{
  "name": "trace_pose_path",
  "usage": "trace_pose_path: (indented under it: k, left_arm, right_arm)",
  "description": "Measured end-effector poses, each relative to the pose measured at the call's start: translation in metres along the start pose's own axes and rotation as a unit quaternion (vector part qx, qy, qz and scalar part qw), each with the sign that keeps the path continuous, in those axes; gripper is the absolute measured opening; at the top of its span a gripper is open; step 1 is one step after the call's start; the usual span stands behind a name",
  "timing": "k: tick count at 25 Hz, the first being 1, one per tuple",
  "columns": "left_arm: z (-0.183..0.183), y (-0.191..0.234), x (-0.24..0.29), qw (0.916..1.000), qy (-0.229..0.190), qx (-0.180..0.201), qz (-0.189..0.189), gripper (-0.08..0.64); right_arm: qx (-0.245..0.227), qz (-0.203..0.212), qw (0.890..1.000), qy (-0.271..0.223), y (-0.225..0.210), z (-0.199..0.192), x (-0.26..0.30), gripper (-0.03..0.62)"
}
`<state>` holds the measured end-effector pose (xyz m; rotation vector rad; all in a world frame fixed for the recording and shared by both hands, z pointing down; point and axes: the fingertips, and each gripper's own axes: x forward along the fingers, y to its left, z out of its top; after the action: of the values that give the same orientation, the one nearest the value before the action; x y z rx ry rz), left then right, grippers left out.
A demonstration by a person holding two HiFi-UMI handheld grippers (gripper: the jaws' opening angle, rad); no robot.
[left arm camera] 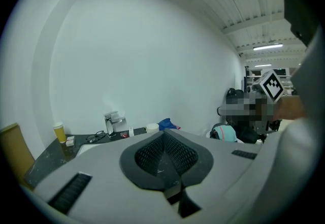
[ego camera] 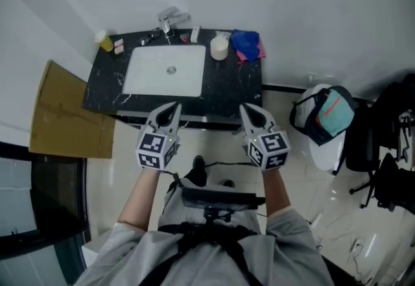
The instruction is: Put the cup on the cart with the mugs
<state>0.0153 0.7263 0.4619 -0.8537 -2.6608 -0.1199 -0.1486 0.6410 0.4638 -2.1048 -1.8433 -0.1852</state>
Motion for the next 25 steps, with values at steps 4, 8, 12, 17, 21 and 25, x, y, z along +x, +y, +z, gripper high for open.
trace_pose_path:
  k: [4,8,12,17,21,25]
  left_arm:
    - [0.009,0.027,0.03,0.9996,-0.005,0.01,-0.024,0.0]
    - [0.015,0.045,0.06,0.9983,-0.003,0.021,-0.054,0.0]
    - [0.018,0.052,0.097,0.996,0.009,0.025,-0.085,0.0]
    - [0.001,0.051,0.153,0.9927,0.052,0.019,-0.107,0.0]
    - [-0.01,0.049,0.204,0.9904,0.082,0.021,-0.11,0.005]
    - [-0.017,0.045,0.256,0.984,0.117,0.037,-0.129,0.123]
  right_arm:
    - [0.007,-0.03,0.999,-0.008,-0.014,0.011,0.032,0.002]
    - [0.004,-0.062,0.998,-0.004,-0.029,0.015,0.059,0.002]
    - [0.003,-0.085,0.996,0.012,-0.052,0.012,0.086,0.002]
    - [0.009,-0.084,0.995,0.046,-0.088,-0.007,0.125,0.002]
    - [0.009,-0.072,0.995,0.074,-0.118,-0.021,0.158,0.002]
    - [0.003,-0.061,0.994,0.094,-0.142,-0.031,0.19,0.002]
